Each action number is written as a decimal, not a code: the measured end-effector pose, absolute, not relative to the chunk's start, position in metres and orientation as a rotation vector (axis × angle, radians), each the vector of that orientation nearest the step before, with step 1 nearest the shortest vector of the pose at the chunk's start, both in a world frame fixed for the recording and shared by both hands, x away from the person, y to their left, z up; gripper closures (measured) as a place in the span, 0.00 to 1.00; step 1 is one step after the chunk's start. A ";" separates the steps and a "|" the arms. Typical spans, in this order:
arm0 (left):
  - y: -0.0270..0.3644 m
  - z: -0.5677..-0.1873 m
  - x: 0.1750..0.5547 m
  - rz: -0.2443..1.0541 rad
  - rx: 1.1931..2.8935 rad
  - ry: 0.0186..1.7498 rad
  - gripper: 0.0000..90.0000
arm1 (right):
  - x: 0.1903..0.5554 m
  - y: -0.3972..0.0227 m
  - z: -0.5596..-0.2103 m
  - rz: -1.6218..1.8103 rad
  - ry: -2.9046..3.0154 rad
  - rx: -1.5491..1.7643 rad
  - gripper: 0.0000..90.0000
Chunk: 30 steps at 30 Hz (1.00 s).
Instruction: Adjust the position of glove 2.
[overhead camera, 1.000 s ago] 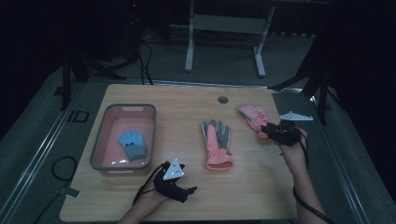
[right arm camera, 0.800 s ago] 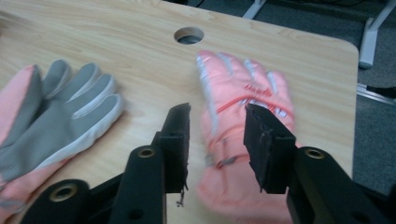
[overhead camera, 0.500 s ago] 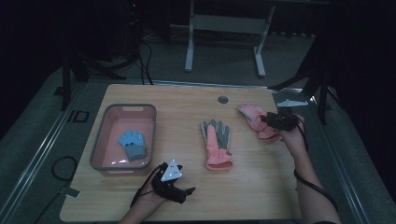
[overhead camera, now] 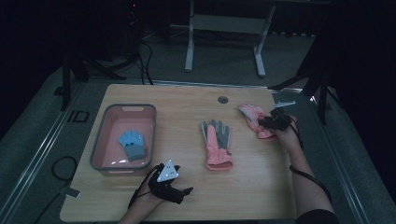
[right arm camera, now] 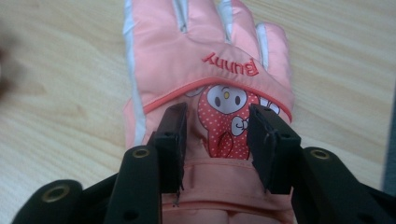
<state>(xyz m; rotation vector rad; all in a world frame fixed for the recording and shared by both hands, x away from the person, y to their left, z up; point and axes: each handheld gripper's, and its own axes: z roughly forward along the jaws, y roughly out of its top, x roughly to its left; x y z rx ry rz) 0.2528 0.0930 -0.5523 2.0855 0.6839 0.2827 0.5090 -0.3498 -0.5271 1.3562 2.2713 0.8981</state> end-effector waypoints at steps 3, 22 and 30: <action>0.093 -0.553 0.253 0.286 2.089 0.687 0.10 | 0.509 -0.350 -0.532 0.939 2.259 1.368 0.75; 0.091 -0.553 0.252 0.288 2.105 0.677 0.10 | 0.483 -0.326 -0.504 0.848 2.045 1.512 0.99; 0.091 -0.552 0.253 0.288 2.107 0.684 0.10 | 0.442 -0.321 -0.459 0.933 1.897 1.561 0.99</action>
